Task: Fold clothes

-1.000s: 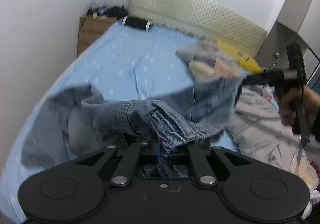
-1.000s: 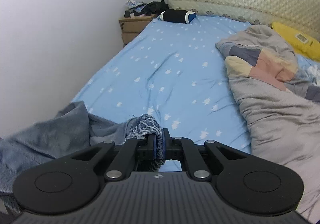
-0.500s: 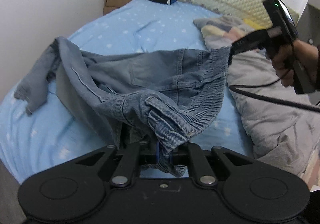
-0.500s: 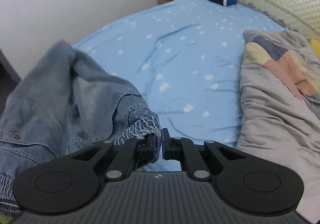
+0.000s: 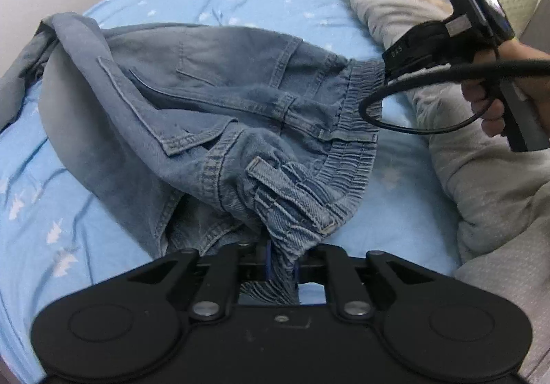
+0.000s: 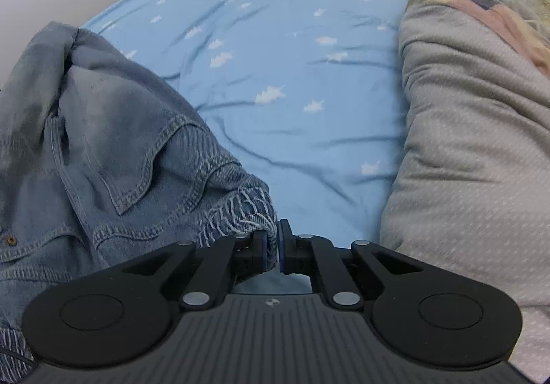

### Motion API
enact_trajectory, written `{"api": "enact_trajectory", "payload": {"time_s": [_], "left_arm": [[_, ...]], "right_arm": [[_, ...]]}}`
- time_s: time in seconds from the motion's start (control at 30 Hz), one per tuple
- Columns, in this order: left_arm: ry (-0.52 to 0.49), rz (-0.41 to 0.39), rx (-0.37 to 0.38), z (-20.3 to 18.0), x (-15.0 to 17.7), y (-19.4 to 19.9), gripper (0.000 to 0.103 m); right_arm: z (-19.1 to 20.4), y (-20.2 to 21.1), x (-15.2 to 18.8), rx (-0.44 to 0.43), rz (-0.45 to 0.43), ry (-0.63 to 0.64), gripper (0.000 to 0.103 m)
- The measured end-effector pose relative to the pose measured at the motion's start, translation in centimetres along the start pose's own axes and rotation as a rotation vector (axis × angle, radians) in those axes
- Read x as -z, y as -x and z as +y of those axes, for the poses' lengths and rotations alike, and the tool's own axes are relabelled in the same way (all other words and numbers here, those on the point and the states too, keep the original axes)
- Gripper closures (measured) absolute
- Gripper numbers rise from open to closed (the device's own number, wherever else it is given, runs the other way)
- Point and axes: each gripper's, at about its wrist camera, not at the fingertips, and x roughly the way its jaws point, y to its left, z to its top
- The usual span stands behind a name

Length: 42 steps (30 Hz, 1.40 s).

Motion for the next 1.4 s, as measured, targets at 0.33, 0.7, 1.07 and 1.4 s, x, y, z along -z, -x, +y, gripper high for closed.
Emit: {"api": "enact_trajectory", "payload": {"time_s": [0.33, 0.7, 1.07, 1.4], "left_arm": [[0.051, 0.096, 0.107, 3.3, -1.7, 6.4, 0.068], [0.030, 0.054, 0.056, 11.1, -4.6, 16.1, 0.066], [-0.068, 0.060, 0.094, 19.5, -8.4, 20.6, 0.061], [0.083, 0.101, 0.160, 25.4, -11.3, 20.2, 0.055]], "right_arm": [[-0.8, 5.7, 0.1, -0.025, 0.015, -0.108, 0.077], [8.3, 17.1, 0.5, -0.007, -0.094, -0.099, 0.077], [21.8, 21.7, 1.7, 0.022, -0.110, -0.162, 0.077], [27.3, 20.2, 1.5, -0.003, -0.106, -0.131, 0.066]]}}
